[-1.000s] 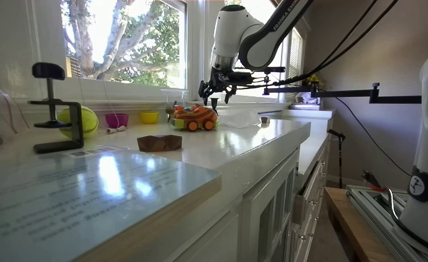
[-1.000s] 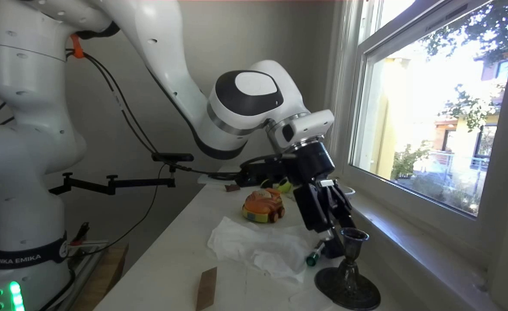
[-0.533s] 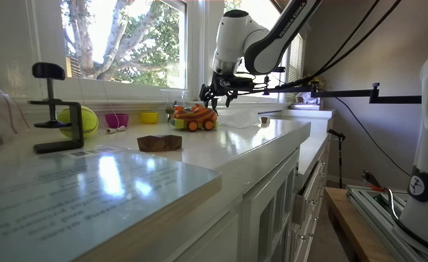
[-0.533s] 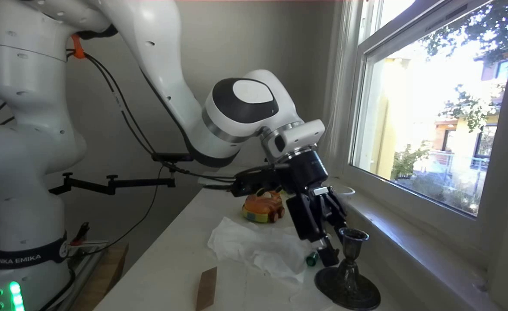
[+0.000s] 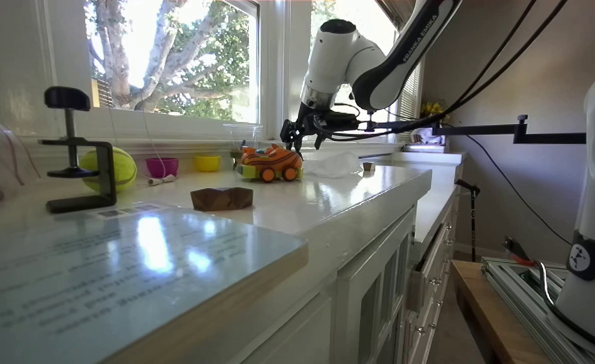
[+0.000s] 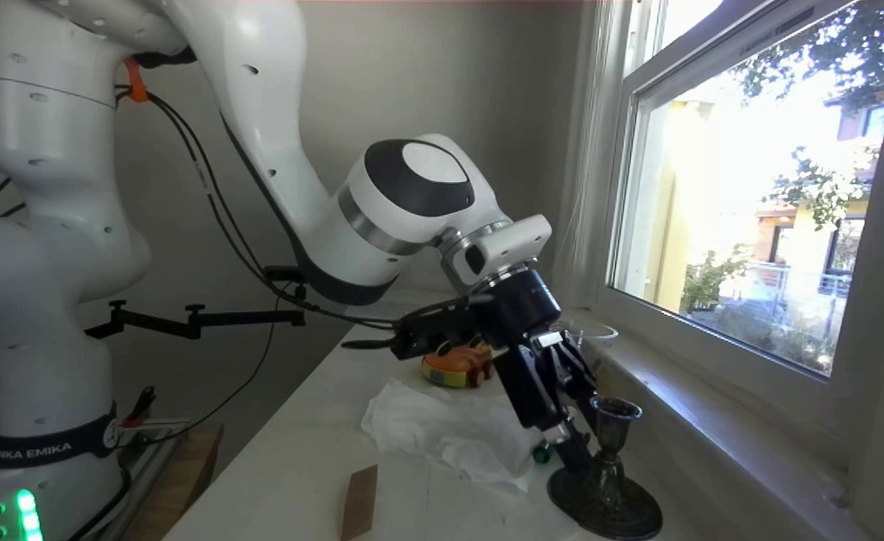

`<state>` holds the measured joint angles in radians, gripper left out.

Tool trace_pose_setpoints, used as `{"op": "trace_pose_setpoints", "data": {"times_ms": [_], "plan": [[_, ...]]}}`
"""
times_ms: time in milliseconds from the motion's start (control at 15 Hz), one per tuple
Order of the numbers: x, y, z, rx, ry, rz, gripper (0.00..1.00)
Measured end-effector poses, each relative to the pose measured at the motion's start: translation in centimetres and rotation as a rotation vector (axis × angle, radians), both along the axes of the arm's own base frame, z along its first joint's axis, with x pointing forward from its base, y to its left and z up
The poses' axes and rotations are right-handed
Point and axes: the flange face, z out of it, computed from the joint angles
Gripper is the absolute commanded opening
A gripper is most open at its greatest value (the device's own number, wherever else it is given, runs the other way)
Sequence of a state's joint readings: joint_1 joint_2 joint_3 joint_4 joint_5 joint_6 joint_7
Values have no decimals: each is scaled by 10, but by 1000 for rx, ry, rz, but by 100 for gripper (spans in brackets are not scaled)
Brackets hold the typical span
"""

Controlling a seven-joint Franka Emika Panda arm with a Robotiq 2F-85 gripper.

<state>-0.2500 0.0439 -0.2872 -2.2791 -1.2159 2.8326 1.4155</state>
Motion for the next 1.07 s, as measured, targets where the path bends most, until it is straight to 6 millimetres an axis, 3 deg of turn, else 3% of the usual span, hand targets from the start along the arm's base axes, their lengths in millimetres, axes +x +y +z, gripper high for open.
{"op": "trace_pose_setpoints", "data": {"times_ms": [400, 1067], "plan": [[-6, -4, 5, -164, -30, 81, 100], [-14, 5, -9, -195, -65, 104, 100]]}}
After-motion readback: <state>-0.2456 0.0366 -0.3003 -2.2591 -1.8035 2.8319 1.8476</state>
